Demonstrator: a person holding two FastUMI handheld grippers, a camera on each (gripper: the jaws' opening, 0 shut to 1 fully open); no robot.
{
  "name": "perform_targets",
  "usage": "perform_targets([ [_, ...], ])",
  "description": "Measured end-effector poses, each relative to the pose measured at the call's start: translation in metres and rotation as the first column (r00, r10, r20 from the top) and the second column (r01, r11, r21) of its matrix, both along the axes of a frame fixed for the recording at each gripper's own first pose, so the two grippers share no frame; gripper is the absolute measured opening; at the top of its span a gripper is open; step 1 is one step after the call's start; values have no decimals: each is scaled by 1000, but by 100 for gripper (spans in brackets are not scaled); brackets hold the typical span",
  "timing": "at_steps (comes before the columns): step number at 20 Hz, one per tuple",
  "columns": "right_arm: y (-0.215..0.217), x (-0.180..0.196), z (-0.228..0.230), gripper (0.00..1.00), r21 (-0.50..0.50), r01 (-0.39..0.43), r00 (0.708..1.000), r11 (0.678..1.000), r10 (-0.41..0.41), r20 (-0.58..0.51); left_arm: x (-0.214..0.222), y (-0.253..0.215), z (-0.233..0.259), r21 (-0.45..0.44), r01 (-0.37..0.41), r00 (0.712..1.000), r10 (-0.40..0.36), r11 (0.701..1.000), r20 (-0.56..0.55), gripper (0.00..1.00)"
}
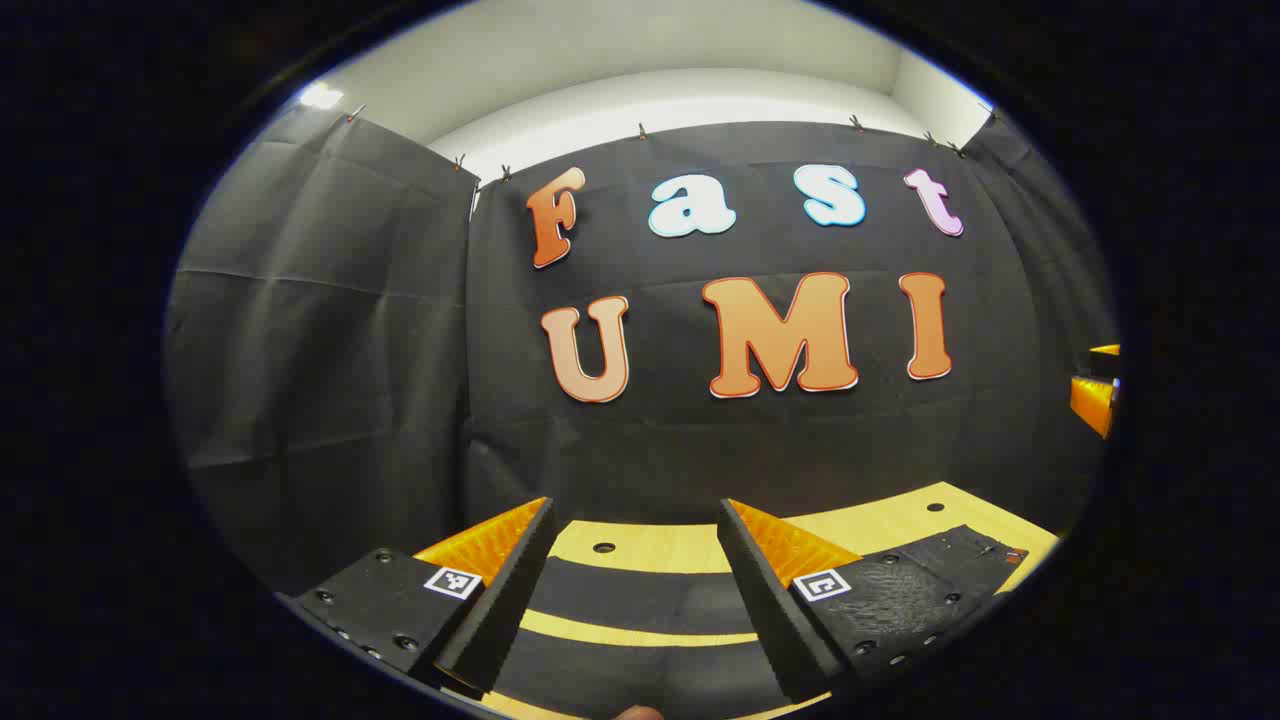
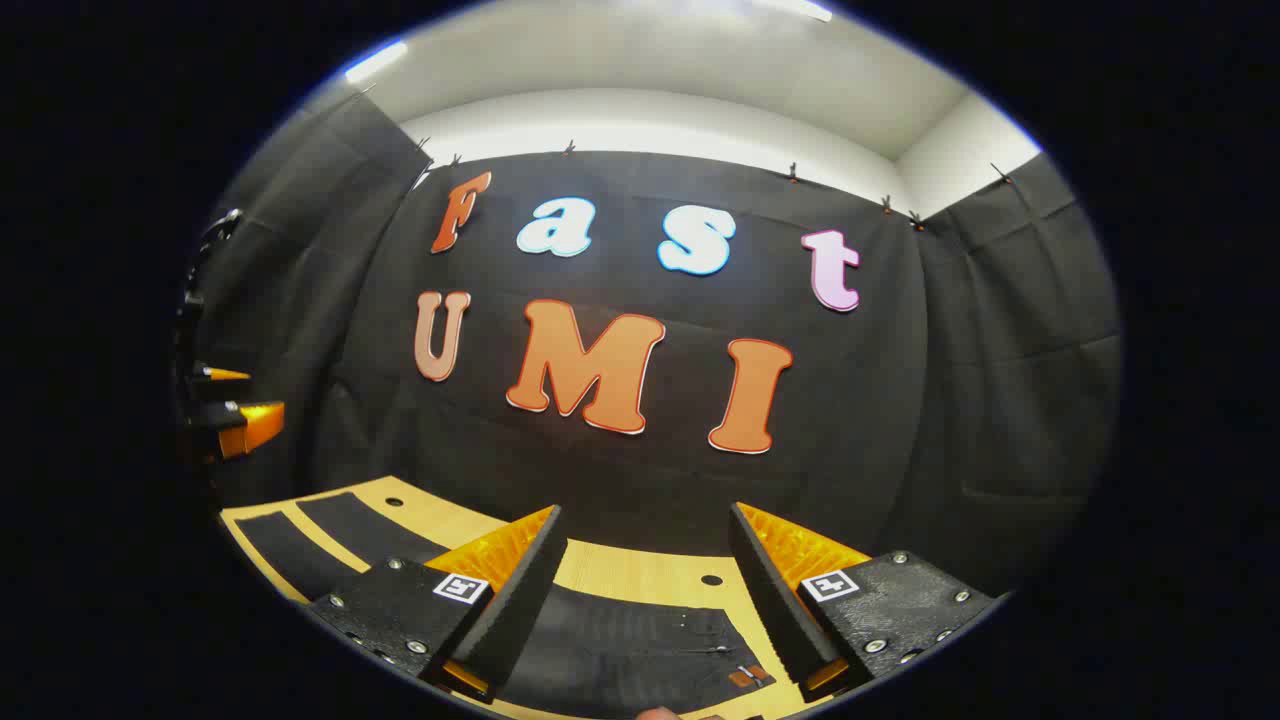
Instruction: Grasp the waist and the cuffs of the jeans and fold them to make the two legs overlap; first hold the waist and fold one-third of the jeans toward the cuffs, then hold the cuffs and fold the remaining one-third in the same direction to finish folding.
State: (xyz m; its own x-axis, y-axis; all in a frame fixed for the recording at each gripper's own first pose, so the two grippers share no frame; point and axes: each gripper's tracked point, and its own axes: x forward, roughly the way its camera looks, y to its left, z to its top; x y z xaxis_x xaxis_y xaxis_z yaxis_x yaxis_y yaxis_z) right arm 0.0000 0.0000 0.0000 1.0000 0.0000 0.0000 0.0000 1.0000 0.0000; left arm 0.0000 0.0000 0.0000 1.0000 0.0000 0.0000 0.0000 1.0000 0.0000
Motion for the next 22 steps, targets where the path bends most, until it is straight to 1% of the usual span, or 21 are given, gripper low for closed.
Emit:
perform_targets([
  [1, 3, 10, 0, 98, -6, -11, 1000, 1000, 11, 2, 6, -1, -3, -2, -12, 1000, 12, 1000, -6, 95],
  [2, 7, 21, -2, 98, -6, -28, 1000, 1000, 28, -9, 11, -2, -5, 0, -25, 999, 25, 1000, -25, 95],
  [3, 12, 31, -3, 100, -2, -44, 999, 999, 44, -9, 15, -4, -9, 4, -27, 999, 28, 1000, -39, 94],
  [4, 16, 39, -2, 98, 5, -58, 998, 998, 58, 2, 17, -8, -8, 8, -31, 999, 31, 999, -32, 95],
  [5, 23, 46, 0, 98, 12, -78, 997, 997, 77, 20, 22, -11, -5, 14, -36, 999, 37, 999, -16, 95],
  [6, 28, 51, -3, 98, 15, -79, 997, 997, 79, 19, 27, -10, -4, 22, -48, 999, 48, 999, -7, 96],
  [7, 33, 57, -12, 100, 27, -87, 996, 996, 87, -5, 30, -13, -7, 26, -49, 999, 49, 998, -11, 96],
  [8, 40, 60, -18, 100, 43, -91, 995, 995, 92, -30, 32, -21, -13, 24, -38, 999, 39, 999, -26, 96],
  [9, 49, 60, -19, 98, 62, -97, 994, 993, 99, -40, 35, -29, -15, 10, -13, 1000, 14, 1000, -26, 96],
  [10, 57, 60, -16, 98, 73, -99, 994, 992, 102, -32, 39, -35, -15, -1, 8, 1000, -8, 1000, -23, 96],
  [11, 62, 62, -15, 98, 75, -86, 996, 993, 89, -28, 44, -38, -14, -4, 31, 999, -31, 1000, -17, 96],
  [12, 67, 63, -15, 100, 79, -67, 997, 995, 71, -37, 50, -41, -15, 3, 62, 998, -62, 998, -24, 98],
  [13, 74, 64, -16, 98, 92, -50, 997, 995, 54, -51, 55, -41, -13, 16, 85, 996, -85, 996, -25, 99],
  [15, 95, 65, -7, 98, 127, -47, 998, 991, 53, -45, 64, -36, -1, 22, 123, 992, -123, 992, 10, 100],
  [17, 108, 66, -7, 98, 133, -35, 998, 990, 42, -48, 69, -24, 0, 26, 136, 990, -137, 990, 24, 99],
  [18, 111, 66, -8, 100, 131, -22, 998, 991, 29, -56, 72, -16, -2, 26, 139, 990, -140, 990, 22, 99],
  [19, 115, 66, -12, 100, 129, -11, 997, 992, 20, -72, 75, -8, -6, 26, 137, 990, -138, 990, 14, 99],
  [20, 117, 65, -17, 94, 129, -2, 996, 992, 14, -92, 78, 1, -13, 30, 132, 991, -133, 991, 1, 100],
  [21, 115, 65, -20, 98, 126, 14, 994, 992, 0, -106, 81, 12, -18, 30, 123, 992, -123, 992, -9, 100],
  [22, 109, 66, -26, 98, 120, 43, 991, 992, -28, -129, 85, 23, -25, 27, 114, 993, -113, 993, -25, 99],
])
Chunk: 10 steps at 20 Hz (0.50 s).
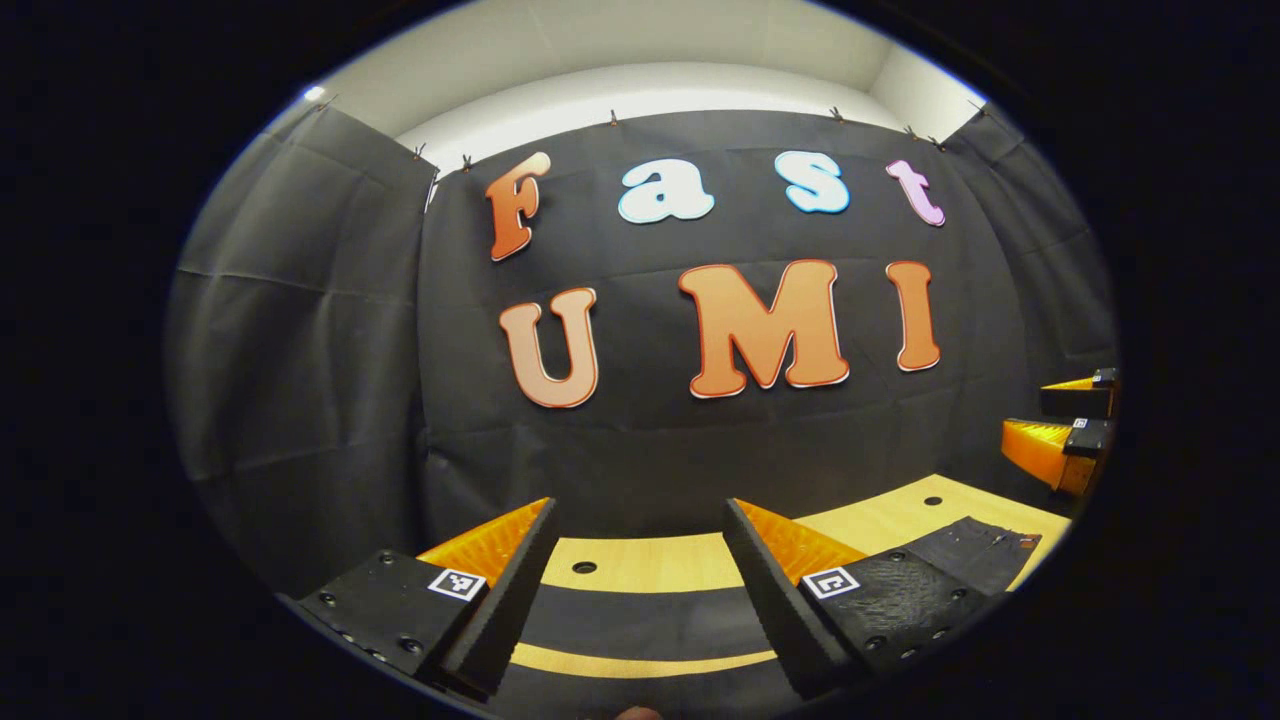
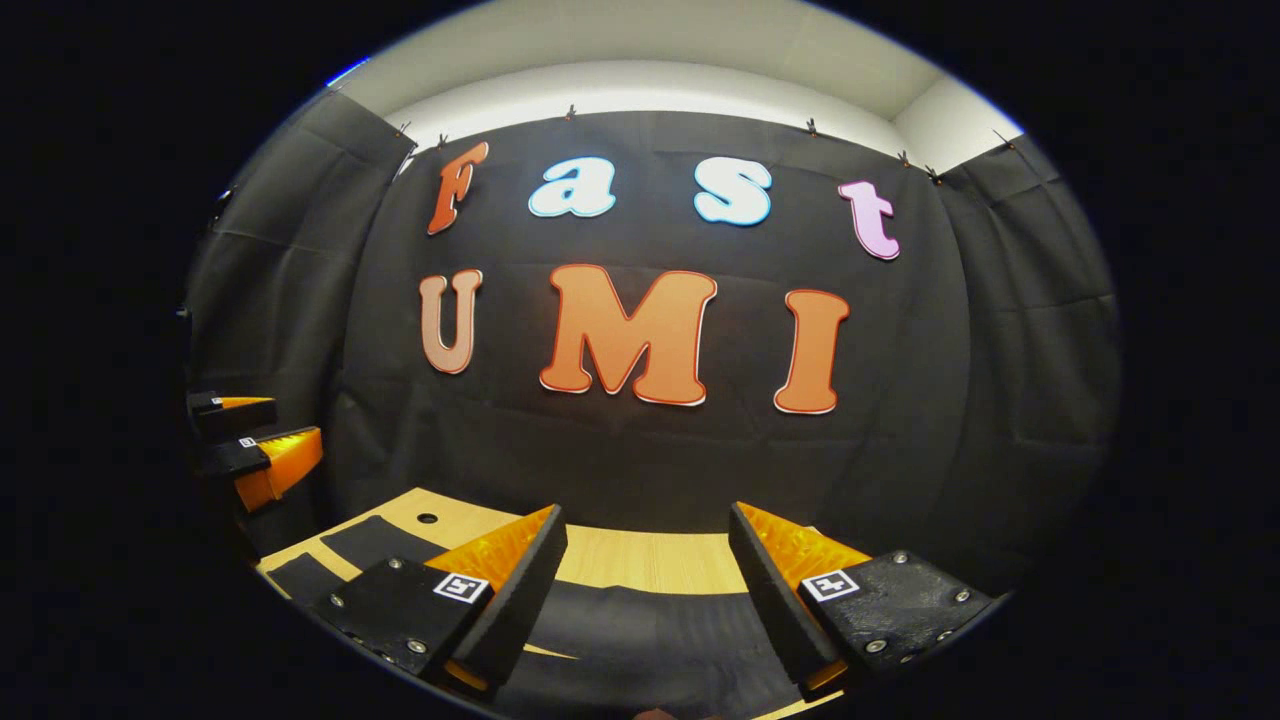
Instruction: Grasp the waist and the cuffs of the jeans and fold them to make the two legs overlap; first hold the waist and fold one-third of the jeans toward the cuffs, then hold the cuffs and fold the remaining one-third in the same direction to finish folding.
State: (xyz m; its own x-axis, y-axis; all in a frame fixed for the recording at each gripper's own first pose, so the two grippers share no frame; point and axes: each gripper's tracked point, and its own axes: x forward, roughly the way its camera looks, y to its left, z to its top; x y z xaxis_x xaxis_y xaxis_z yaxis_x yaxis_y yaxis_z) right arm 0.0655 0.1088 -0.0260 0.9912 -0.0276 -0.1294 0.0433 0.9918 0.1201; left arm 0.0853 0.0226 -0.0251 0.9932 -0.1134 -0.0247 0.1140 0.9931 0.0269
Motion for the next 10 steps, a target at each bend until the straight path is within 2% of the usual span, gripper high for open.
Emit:
perform_targets([
  [5, -41, -1, -31, 98, -48, 147, 983, 988, -151, -105, 16, 55, -47, 20, -63, 991, 65, 998, -114, 99],
  [10, -62, -7, -64, 98, -74, 213, 948, 974, -224, -228, 31, 91, -101, 53, -71, 965, 82, 996, -250, 99],
])
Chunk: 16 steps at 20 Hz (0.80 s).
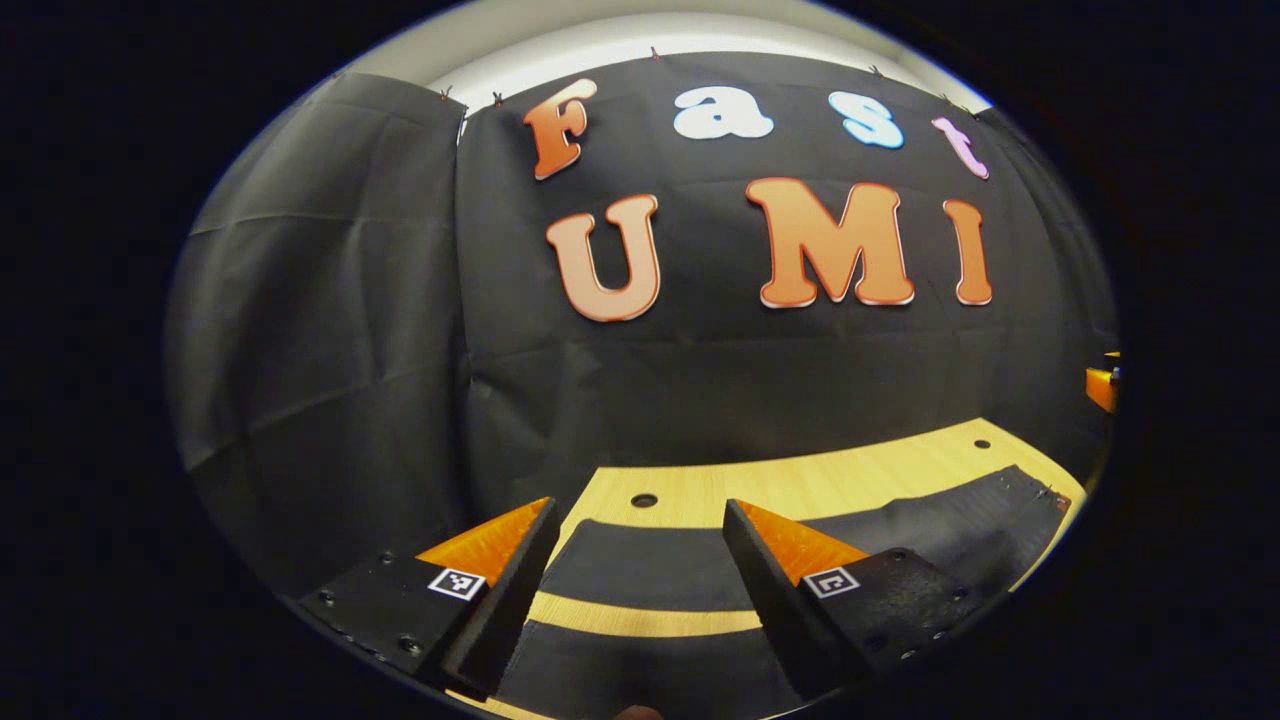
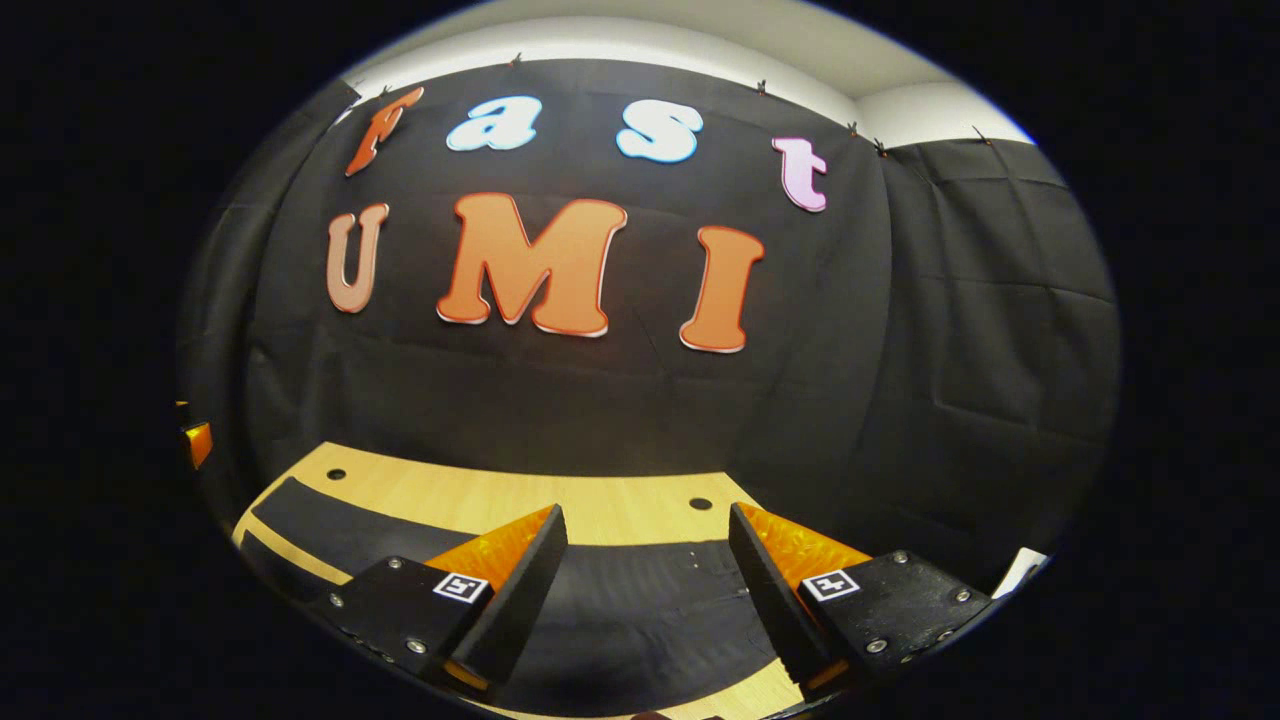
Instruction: Grasp the waist and the cuffs of the jeans and fold them to make the two legs overlap; first hold the waist and fold one-third of the jeans toward the cuffs, then hold the cuffs and fold the remaining one-third in the same direction to finish folding.
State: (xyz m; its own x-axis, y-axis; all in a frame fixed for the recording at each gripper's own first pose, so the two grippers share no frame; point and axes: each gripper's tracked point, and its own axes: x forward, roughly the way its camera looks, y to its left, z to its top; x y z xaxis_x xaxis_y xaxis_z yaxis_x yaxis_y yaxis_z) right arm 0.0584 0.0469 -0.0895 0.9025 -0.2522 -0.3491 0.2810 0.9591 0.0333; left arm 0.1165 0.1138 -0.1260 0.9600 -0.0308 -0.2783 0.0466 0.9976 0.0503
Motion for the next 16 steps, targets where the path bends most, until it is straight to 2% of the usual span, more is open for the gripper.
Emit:
perform_targets([
  [4, -21, -7, -41, 98, 19, 50, 990, 999, -47, -131, 4, 21, -46, 18, -20, 989, 22, 1000, -144, 99],
  [7, -34, -3, -81, 98, 115, 77, 975, 990, -51, -218, 2, 36, -81, 31, -77, 962, 83, 997, -261, 99],
  [9, -51, -4, -112, 98, 155, 122, 956, 980, -74, -285, -5, 44, -108, 33, -121, 930, 125, 992, -346, 99],
  [12, -77, -8, -154, 99, 180, 195, 918, 964, -114, -380, -21, 51, -146, -4, -206, 857, 178, 979, -484, 100],
  [16, -101, -24, -211, 99, 221, 273, 835, 936, -116, -538, -40, 67, -178, -31, -320, 747, 232, 947, -624, 100],
])
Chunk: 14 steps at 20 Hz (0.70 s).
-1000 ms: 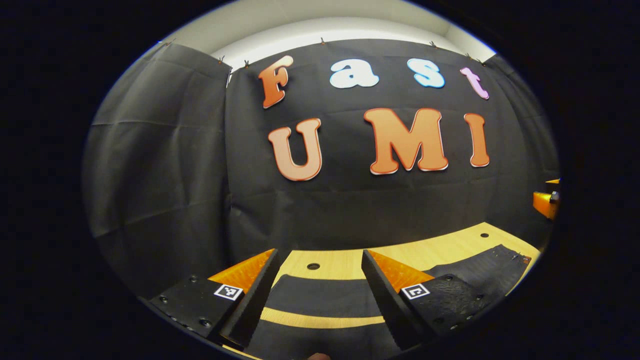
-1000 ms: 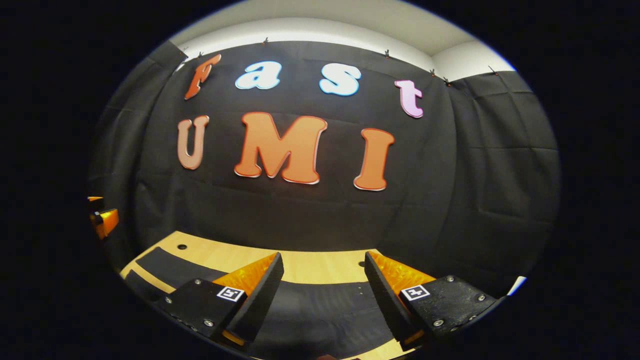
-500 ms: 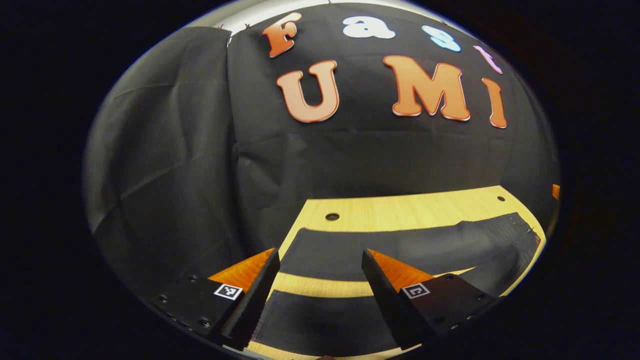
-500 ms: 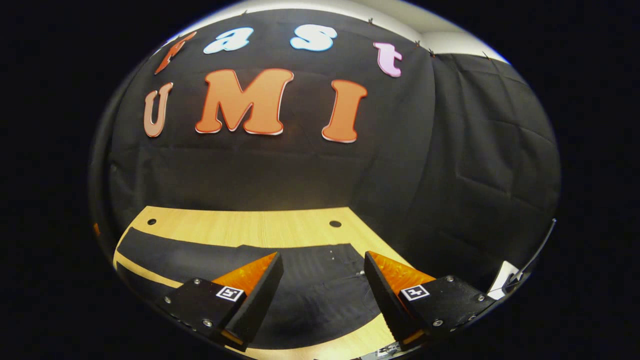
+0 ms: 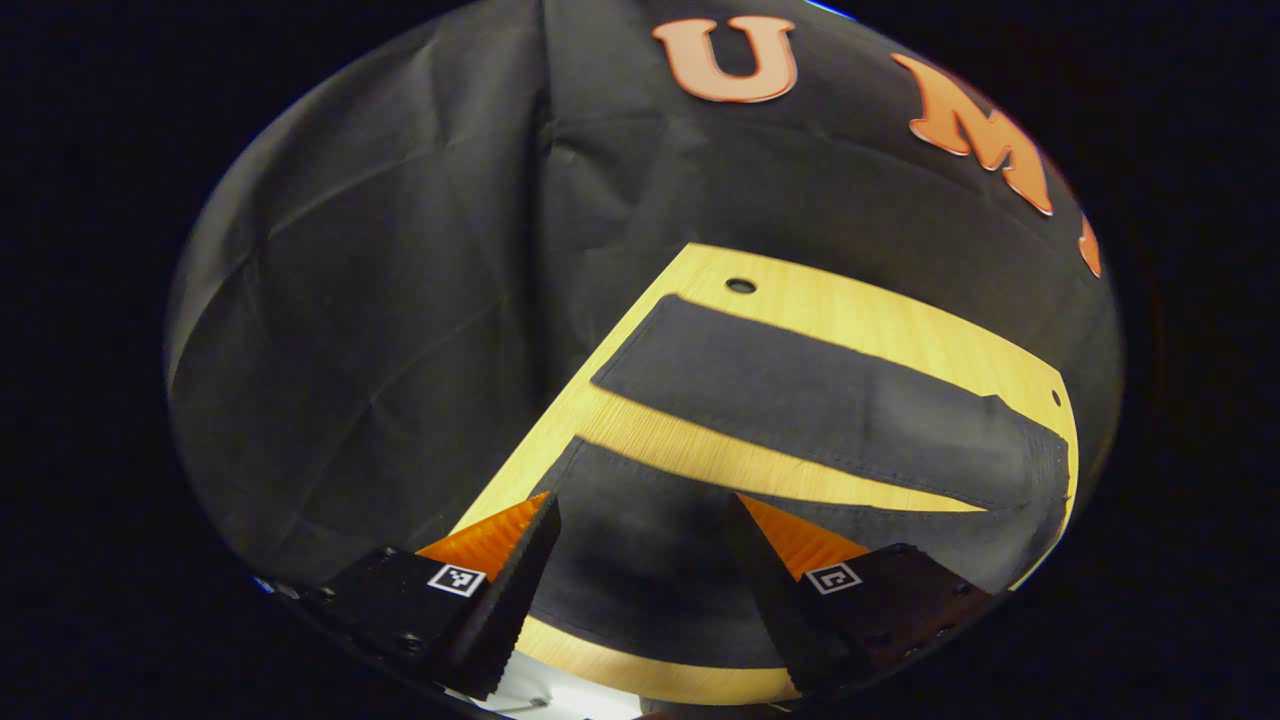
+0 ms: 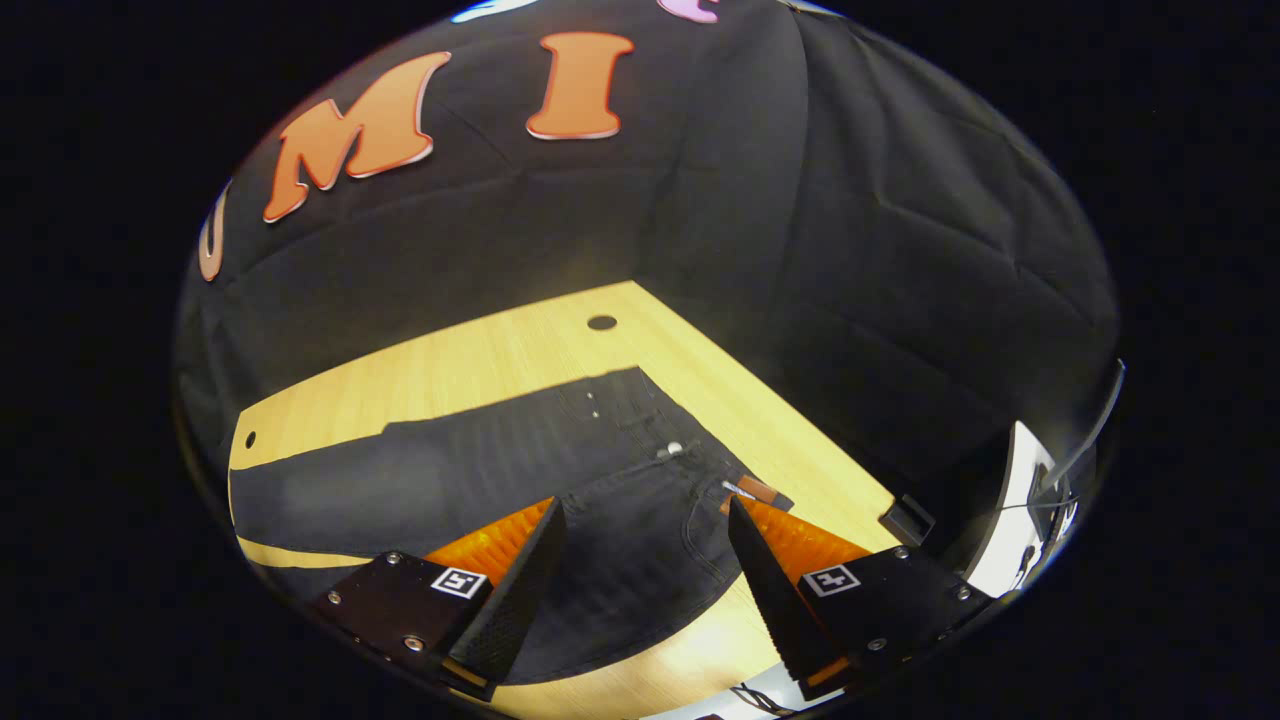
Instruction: Grasp the waist and the cuffs of the jeans and fold them to make the two legs overlap; first hold the waist and fold one-third of the jeans toward the cuffs, then hold the cuffs and fold the remaining one-third in the same direction to finish folding.
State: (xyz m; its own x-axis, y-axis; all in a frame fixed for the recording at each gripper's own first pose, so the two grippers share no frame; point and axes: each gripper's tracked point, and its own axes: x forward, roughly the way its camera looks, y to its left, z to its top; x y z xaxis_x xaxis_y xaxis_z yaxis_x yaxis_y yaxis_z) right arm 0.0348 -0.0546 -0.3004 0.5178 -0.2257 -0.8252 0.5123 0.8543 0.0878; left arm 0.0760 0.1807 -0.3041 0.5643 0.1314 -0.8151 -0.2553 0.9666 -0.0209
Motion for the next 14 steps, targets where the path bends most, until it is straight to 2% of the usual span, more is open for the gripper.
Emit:
perform_targets([
  [4, -21, -17, -46, 99, 103, 89, 990, 991, -76, -122, -17, 12, -36, -47, -85, 988, 78, 995, -130, 100],
  [7, -38, -30, -72, 99, 118, 142, 970, 983, -114, -214, -23, 12, -55, -78, -141, 969, 121, 987, -213, 100],
  [11, -45, -36, -100, 99, 173, 206, 945, 963, -149, -292, -36, 15, -76, -136, -226, 934, 175, 964, -313, 100],
  [14, -46, -36, -117, 99, 209, 242, 929, 948, -164, -333, -51, 20, -87, -162, -316, 889, 232, 935, -396, 100],
])
